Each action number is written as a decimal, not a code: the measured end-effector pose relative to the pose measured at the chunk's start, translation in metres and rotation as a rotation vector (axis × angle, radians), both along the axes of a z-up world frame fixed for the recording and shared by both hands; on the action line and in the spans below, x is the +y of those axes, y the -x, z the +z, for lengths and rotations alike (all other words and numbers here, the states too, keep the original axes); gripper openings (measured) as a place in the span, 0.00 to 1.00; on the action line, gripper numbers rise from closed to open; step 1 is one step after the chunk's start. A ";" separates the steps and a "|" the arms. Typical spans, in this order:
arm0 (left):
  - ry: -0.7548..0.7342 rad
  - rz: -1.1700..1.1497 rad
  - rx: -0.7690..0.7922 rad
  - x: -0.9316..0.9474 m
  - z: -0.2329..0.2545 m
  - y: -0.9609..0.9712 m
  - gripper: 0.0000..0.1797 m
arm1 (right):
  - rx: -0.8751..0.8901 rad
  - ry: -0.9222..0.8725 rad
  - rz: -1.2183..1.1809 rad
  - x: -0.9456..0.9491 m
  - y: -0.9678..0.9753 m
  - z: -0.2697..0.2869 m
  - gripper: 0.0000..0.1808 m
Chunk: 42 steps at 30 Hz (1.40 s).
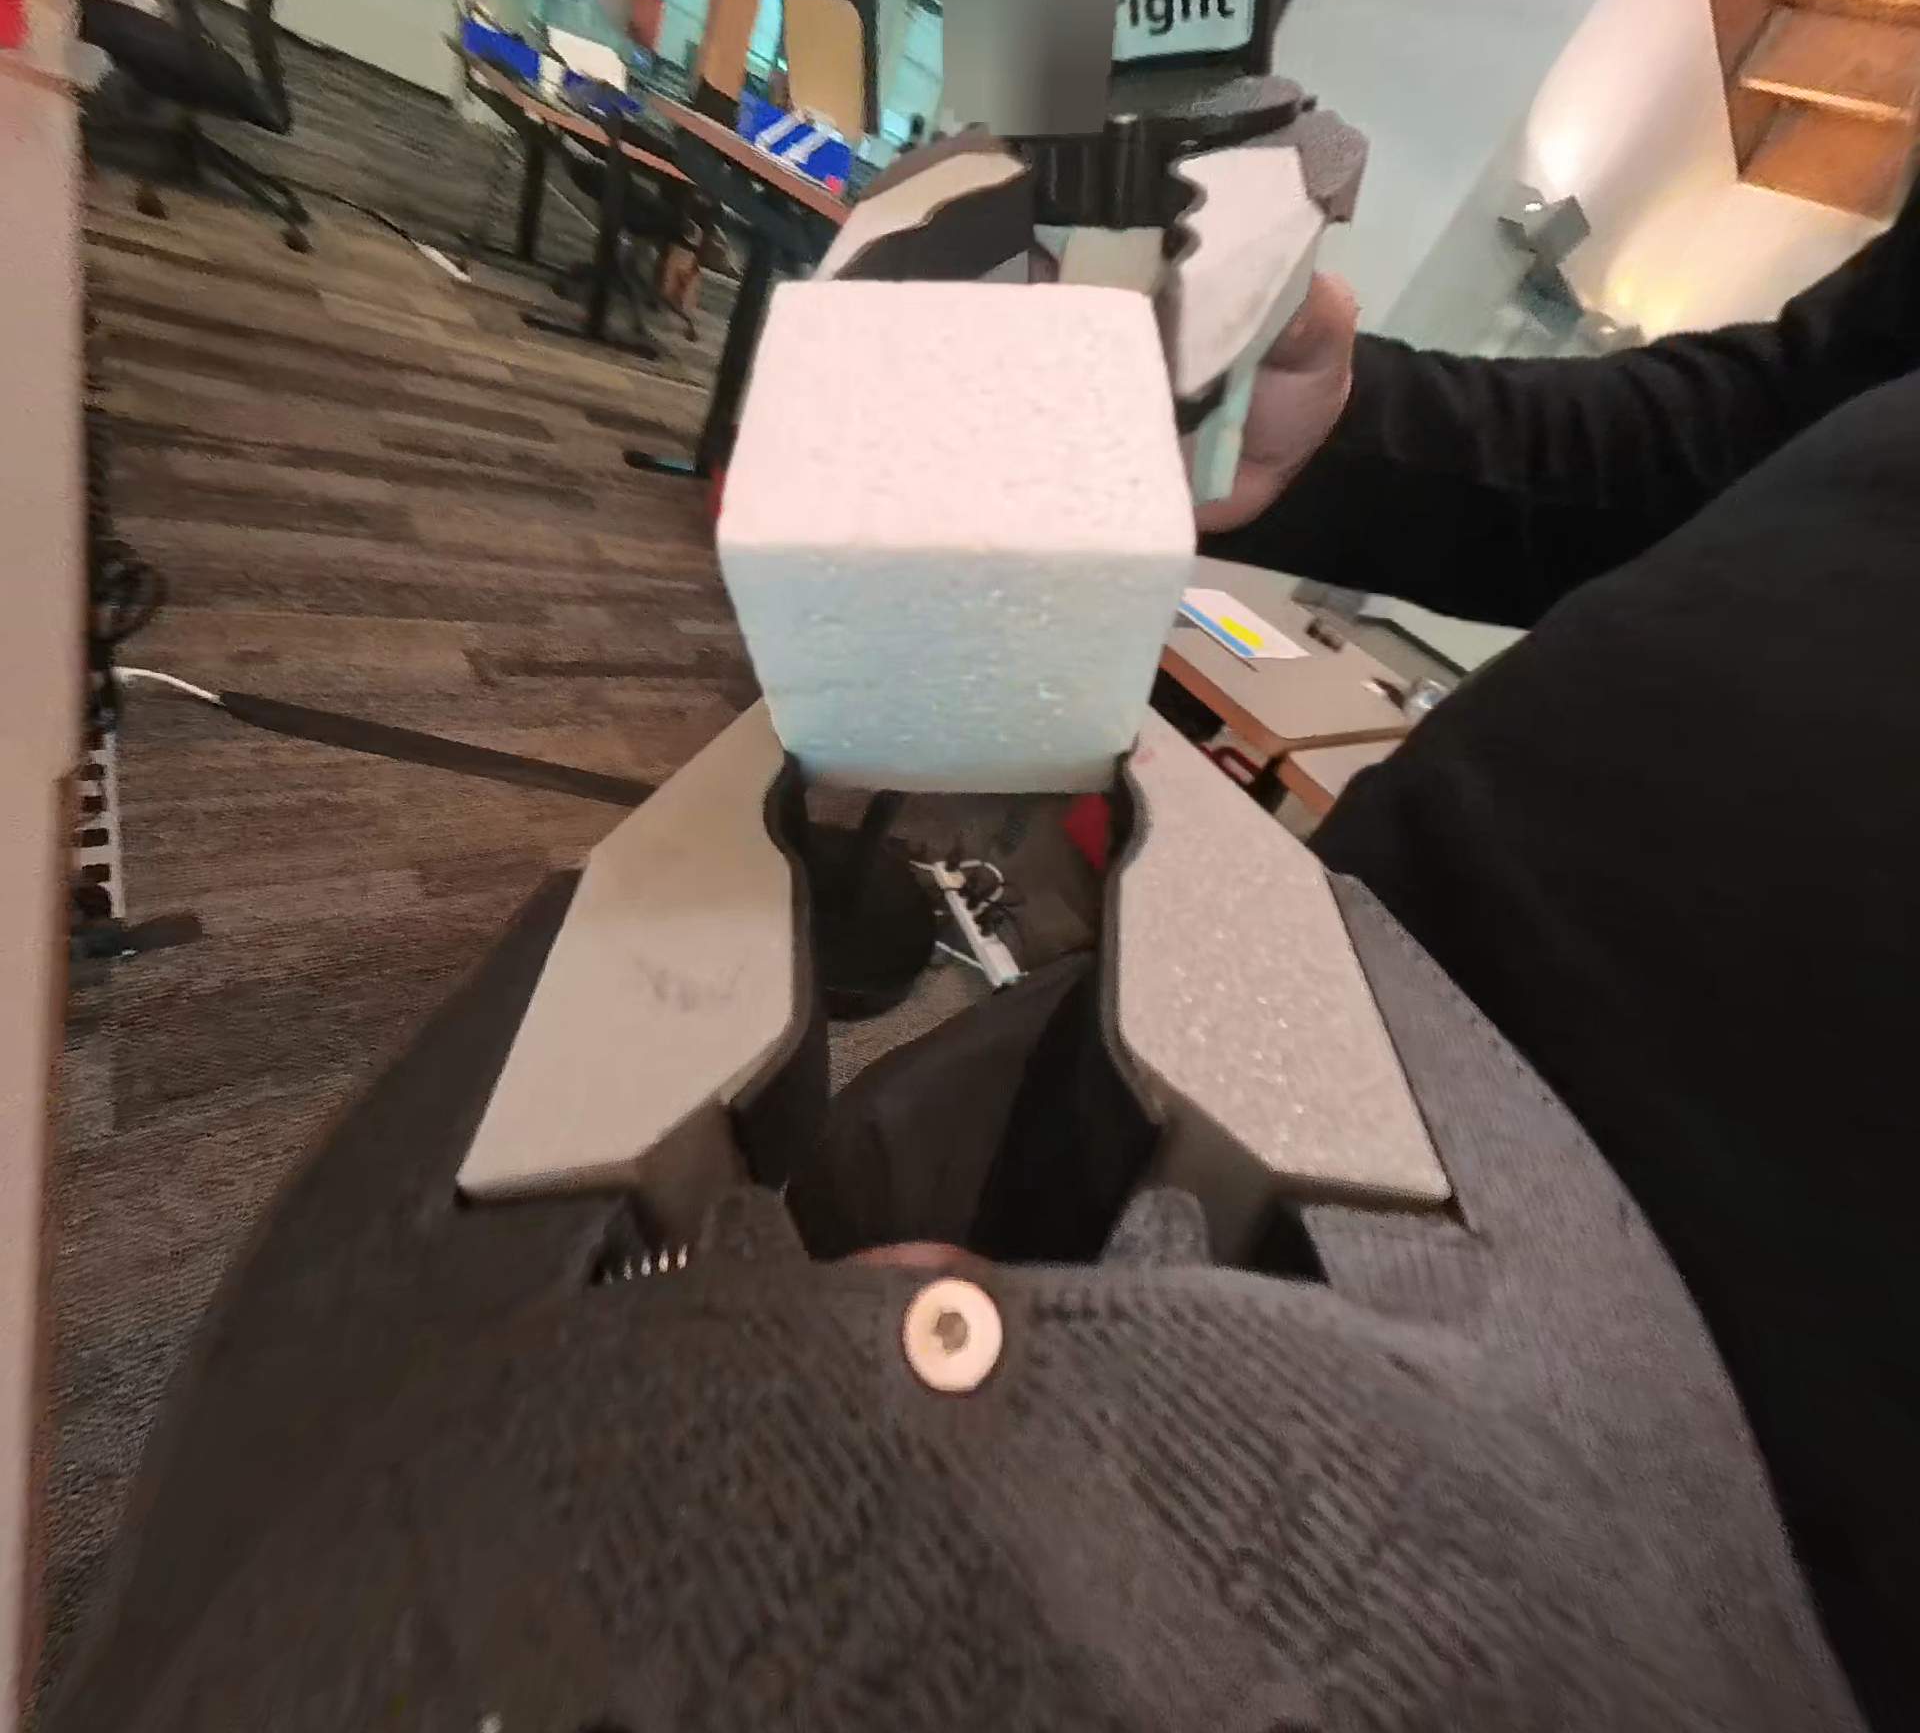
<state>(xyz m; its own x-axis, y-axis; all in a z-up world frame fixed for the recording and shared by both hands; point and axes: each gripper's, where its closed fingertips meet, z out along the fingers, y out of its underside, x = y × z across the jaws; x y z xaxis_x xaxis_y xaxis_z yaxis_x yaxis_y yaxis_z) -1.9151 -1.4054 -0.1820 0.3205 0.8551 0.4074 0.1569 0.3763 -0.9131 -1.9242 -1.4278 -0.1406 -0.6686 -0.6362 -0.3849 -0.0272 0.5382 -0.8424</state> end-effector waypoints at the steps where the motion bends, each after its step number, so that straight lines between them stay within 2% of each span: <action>1: 0.006 0.021 0.008 -0.005 0.001 -0.004 0.31 | -0.002 -0.005 0.051 -0.005 -0.010 0.002 0.36; 5: 0.008 0.095 0.005 -0.025 0.001 -0.011 0.31 | 0.093 -0.014 0.275 -0.022 -0.041 -0.006 0.36; 7: 0.016 0.156 0.000 -0.038 0.002 -0.011 0.31 | 0.122 0.010 0.347 -0.038 -0.045 -0.010 0.30; 11: 0.026 0.286 -0.035 -0.071 0.002 -0.007 0.30 | -0.059 -0.087 0.538 -0.064 -0.049 -0.010 0.32; 17: -0.067 0.533 -0.255 -0.130 -0.023 0.018 0.30 | -0.142 -0.081 0.763 -0.122 -0.032 -0.019 0.31; 19: -0.072 0.631 -0.362 -0.146 -0.038 0.018 0.32 | -0.121 -0.054 0.813 -0.148 -0.022 -0.020 0.31; 21: -0.075 0.685 -0.502 -0.148 -0.060 0.009 0.34 | 0.003 -0.016 0.816 -0.187 -0.008 -0.035 0.31; 23: -0.106 0.718 -0.605 -0.139 -0.077 -0.003 0.32 | 0.219 0.030 0.812 -0.228 0.004 -0.058 0.31; 28: -0.200 0.837 -0.729 -0.107 -0.106 -0.033 0.30 | 0.751 0.162 0.896 -0.282 0.009 -0.110 0.31; 30: -0.261 0.896 -0.721 -0.099 -0.111 -0.042 0.28 | 0.880 0.174 0.930 -0.286 0.008 -0.125 0.31; 34: -0.336 0.978 -0.687 -0.088 -0.122 -0.056 0.26 | 0.994 0.185 0.973 -0.285 0.005 -0.146 0.32; 42: -0.349 0.967 -0.637 -0.067 -0.136 -0.068 0.25 | 1.047 0.181 0.918 -0.284 0.001 -0.177 0.32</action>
